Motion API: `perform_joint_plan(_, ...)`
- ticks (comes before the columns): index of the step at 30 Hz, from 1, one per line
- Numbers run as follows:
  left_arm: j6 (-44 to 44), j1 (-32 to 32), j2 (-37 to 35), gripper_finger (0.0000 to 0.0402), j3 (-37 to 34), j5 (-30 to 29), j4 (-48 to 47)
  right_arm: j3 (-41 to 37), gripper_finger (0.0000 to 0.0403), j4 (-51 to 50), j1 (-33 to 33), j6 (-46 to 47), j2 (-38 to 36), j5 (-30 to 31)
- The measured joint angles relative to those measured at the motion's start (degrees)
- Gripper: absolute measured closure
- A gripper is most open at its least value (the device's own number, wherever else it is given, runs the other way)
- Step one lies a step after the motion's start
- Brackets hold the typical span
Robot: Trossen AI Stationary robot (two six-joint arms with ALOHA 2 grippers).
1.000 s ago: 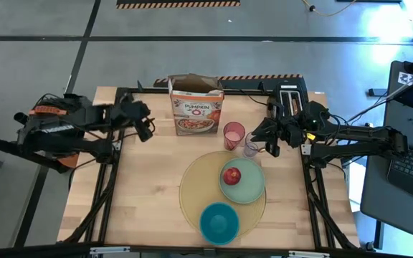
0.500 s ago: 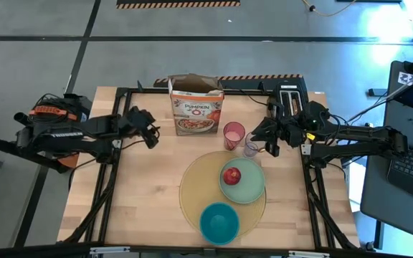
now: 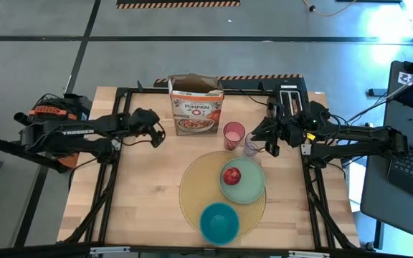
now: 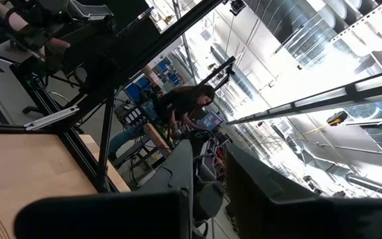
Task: Arrange a breakfast setting
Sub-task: Move the cereal box to the center, then pour the cereal into the blue bowl
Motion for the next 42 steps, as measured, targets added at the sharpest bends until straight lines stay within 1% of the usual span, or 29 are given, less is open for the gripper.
perform_joint_plan(3, -0.15, 1.24, 2.42, 0.0014, -0.02, 1.65, 2.34, 0.00, 0.0346, 0.07, 0.00, 0.00, 0.00, -0.06)
perform_joint_plan(5, 1.63, 2.39, 3.19, 0.0006, -0.02, 2.70, 3.30, 0.00, 0.0346, 0.05, 0.00, 0.00, 0.00, -0.10)
perform_joint_plan(11, 9.30, 6.23, 3.69, 0.0011, -0.02, 9.26, 7.72, 0.00, 0.0346, -0.25, 0.00, 0.00, 0.00, -0.16)
perform_joint_plan(13, 12.93, 7.09, 3.69, 0.0011, -0.10, 9.07, 9.62, 0.00, 0.0346, -0.28, 0.00, 0.00, 0.00, -0.45)
perform_joint_plan(15, 14.67, 8.15, 3.63, 0.0012, -1.34, 8.78, 12.27, 0.00, 0.0346, -0.33, 0.00, 0.00, 0.00, -0.63)
perform_joint_plan(17, 16.37, 9.40, 3.67, 0.0012, -3.61, 9.10, 14.94, 0.00, 0.0346, -0.37, 0.00, 0.13, 0.00, -0.63)
perform_joint_plan(19, 17.98, 10.75, 3.67, 0.0012, -6.39, 10.66, 18.34, 0.00, 0.0346, -0.54, 0.02, 0.22, 0.00, -0.63)
perform_joint_plan(22, 19.91, 13.18, 3.69, 0.0012, -11.12, 14.66, 25.93, 0.00, 0.0346, -0.87, 0.00, 0.24, 0.02, -0.61)
perform_joint_plan(26, 20.72, 16.41, 3.69, 0.0012, -15.26, 22.18, 36.37, 0.00, 0.0346, -0.76, 0.00, 0.22, 0.02, -0.63)
perform_joint_plan(29, 21.85, 18.97, 3.69, 0.0012, -16.97, 24.91, 41.97, 0.00, 0.0346, -0.35, 0.00, 0.21, 0.02, -0.61)
perform_joint_plan(32, 22.76, 21.61, 3.69, 0.0012, -17.07, 28.68, 43.07, 0.00, 0.0346, -0.09, 0.00, 0.03, 0.02, -0.62)
perform_joint_plan(37, 23.03, 26.03, 3.69, 0.0012, -17.09, 40.60, 42.95, 0.00, 0.0346, -0.08, 0.00, 0.01, 0.02, -0.60)
perform_joint_plan(42, 23.74, 30.14, 3.70, 0.0012, -17.09, 45.59, 43.07, 0.00, 0.0346, 0.08, 0.00, 0.00, 0.02, -0.52)
